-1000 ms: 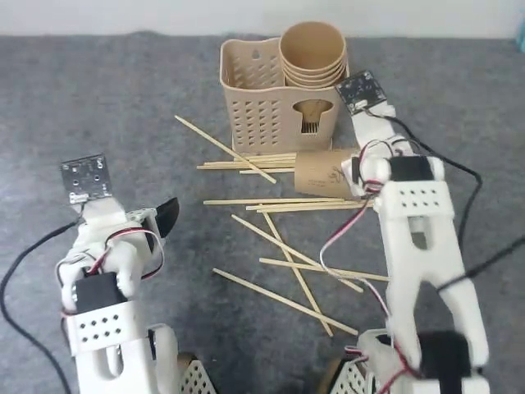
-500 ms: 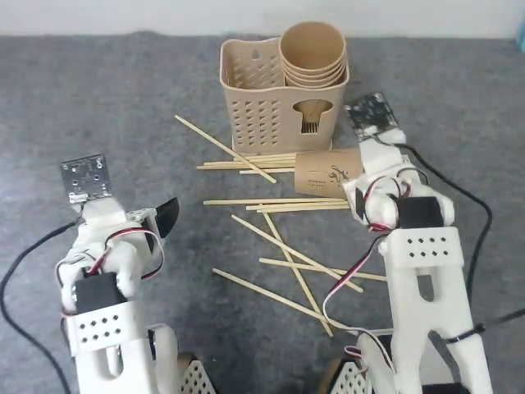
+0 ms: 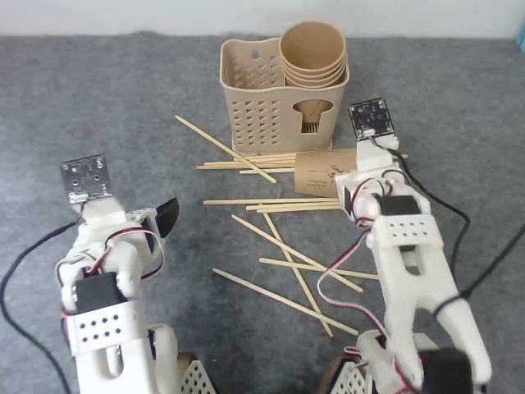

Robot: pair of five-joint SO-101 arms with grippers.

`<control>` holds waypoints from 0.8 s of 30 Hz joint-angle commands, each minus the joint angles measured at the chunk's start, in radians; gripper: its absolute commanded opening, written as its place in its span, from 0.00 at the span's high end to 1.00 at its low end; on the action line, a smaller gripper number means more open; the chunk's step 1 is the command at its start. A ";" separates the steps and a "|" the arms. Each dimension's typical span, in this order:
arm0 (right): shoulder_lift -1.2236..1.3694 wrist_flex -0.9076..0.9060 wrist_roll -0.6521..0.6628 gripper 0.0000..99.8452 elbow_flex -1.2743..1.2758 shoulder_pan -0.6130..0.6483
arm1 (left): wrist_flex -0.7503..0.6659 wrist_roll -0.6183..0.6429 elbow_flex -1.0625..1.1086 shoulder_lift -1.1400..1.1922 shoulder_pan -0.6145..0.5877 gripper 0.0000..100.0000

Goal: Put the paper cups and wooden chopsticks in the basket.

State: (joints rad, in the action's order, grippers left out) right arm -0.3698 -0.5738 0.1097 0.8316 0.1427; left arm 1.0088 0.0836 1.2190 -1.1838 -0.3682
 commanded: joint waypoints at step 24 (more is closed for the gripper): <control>-0.437 -0.320 0.135 0.99 -0.066 0.193 | -0.025 -0.006 0.001 -0.018 0.009 0.66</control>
State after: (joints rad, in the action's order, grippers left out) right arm -0.6337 -0.8362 0.1895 0.8270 0.3038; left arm 1.0088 0.0836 1.2252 -1.1838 -0.3682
